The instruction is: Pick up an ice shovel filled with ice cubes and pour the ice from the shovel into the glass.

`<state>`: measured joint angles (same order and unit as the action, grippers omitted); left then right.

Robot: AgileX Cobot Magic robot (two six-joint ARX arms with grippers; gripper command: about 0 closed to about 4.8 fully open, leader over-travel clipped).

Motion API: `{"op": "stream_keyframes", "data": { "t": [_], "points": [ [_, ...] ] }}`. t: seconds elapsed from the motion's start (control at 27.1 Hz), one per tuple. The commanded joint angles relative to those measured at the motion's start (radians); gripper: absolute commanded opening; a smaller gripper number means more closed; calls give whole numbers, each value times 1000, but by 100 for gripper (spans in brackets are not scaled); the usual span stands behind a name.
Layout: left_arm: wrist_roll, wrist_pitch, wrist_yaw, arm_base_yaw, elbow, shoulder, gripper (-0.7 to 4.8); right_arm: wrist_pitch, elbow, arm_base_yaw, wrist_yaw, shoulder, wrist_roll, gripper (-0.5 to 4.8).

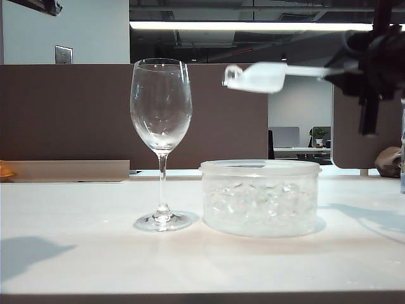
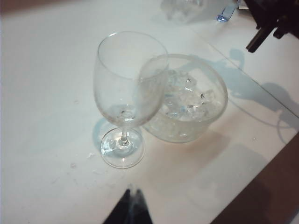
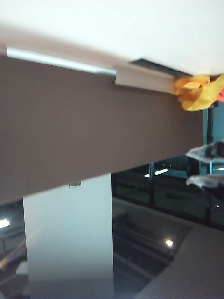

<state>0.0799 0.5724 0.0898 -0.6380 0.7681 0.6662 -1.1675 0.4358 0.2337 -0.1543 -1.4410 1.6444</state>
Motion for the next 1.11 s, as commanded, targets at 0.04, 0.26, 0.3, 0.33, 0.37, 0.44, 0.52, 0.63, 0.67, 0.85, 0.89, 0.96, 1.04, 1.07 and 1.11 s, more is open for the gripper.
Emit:
{"op": "stream_keyframes", "data": {
  "t": [0.04, 0.26, 0.3, 0.33, 0.37, 0.44, 0.52, 0.63, 0.67, 0.85, 0.89, 0.96, 1.04, 1.07, 1.11],
  "points": [
    [-1, -12, 0, 1, 3, -2, -5, 32, 46, 0, -16, 28, 6, -6],
    [-1, -11, 0, 1, 3, -1, -5, 187, 143, 0, -42, 92, -3, -6],
    [-1, -12, 0, 1, 3, -2, -5, 198, 154, 0, -49, 97, -3, -5],
    [-1, -12, 0, 1, 3, -2, -5, 206, 165, 0, -56, 100, -3, -5],
    [-1, -12, 0, 1, 3, -2, -5, 207, 175, 0, -62, 103, -3, -5],
    [-1, -12, 0, 1, 3, -2, -5, 213, 188, 0, -71, 111, -3, -6],
    [-1, -12, 0, 1, 3, -2, -5, 260, 203, 2, -83, 128, -3, -6],
    [-1, -12, 0, 1, 3, -2, -5, 334, 224, 5, -94, 149, -16, -5],
    [-1, -12, 0, 1, 3, -2, -5, 340, 228, 6, -97, 153, -26, -5],
    [-1, -12, 0, 1, 3, -2, -5, 394, 272, 27, -117, 157, -29, -5],
    [-1, -12, 0, 1, 3, -2, -5, 403, 278, 33, -117, 157, -29, -6],
    [-1, -12, 0, 1, 3, -1, -5, 444, 299, 53, -117, 156, -43, -6],
    [-1, -12, 0, 1, 3, -2, -5, 491, 318, 80, -114, 156, -87, -5],
    [-1, -12, 0, 1, 3, -2, -5, 495, 322, 90, -110, 156, -102, -5],
    [-1, -12, 0, 1, 3, -2, -5, 498, 327, 100, -110, 156, -109, -5]
  ]
}}
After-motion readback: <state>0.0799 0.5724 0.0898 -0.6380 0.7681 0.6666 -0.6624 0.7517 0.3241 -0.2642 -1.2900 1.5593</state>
